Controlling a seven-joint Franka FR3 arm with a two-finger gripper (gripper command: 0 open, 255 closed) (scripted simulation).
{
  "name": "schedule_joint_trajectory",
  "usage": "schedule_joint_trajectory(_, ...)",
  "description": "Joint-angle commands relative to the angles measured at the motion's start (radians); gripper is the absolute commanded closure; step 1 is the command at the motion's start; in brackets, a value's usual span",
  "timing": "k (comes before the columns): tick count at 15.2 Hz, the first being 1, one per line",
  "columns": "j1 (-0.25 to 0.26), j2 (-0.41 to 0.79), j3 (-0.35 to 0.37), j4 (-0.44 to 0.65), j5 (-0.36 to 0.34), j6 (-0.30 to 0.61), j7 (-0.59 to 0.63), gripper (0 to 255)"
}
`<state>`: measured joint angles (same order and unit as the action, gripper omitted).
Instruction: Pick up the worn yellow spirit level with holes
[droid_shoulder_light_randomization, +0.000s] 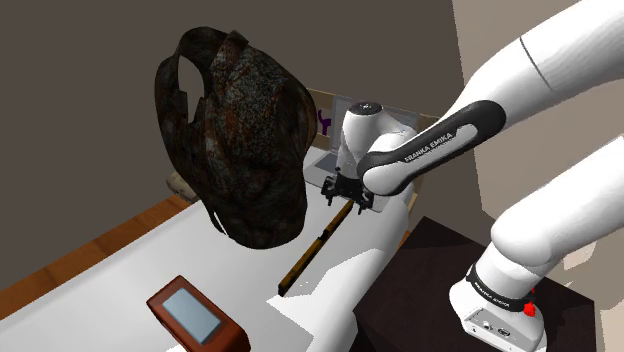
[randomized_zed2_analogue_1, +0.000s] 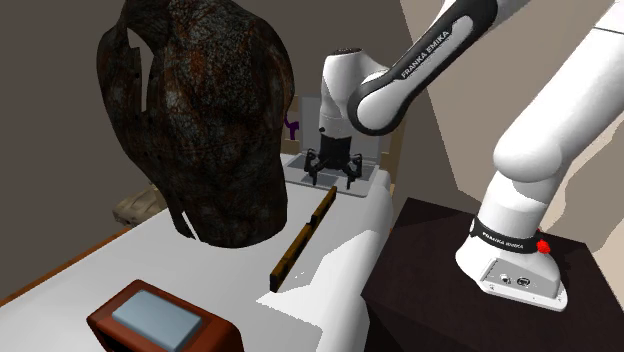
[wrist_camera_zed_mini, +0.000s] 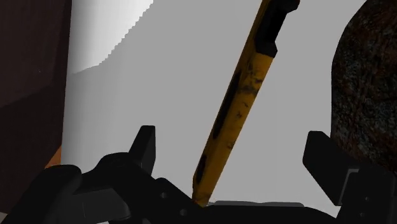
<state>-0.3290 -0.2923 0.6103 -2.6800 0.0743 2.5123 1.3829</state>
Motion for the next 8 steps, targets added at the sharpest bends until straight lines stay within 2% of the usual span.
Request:
schedule_joint_trajectory(1,-0.063,0.105,0.065,0.028,-0.071,0.064,0.158,0)
schedule_joint_trajectory(2,-0.098,0.162,0.094,0.045,-0.128,0.092,0.245,0)
schedule_joint_trajectory(4,-0.157,0.285,0.133,0.085,-0.287,0.135,0.447,0)
schedule_joint_trajectory(5,-0.164,0.335,0.13,0.104,-0.359,0.145,0.532,0)
schedule_joint_trajectory(8,-0.143,0.392,0.093,0.108,-0.459,0.175,0.608,0)
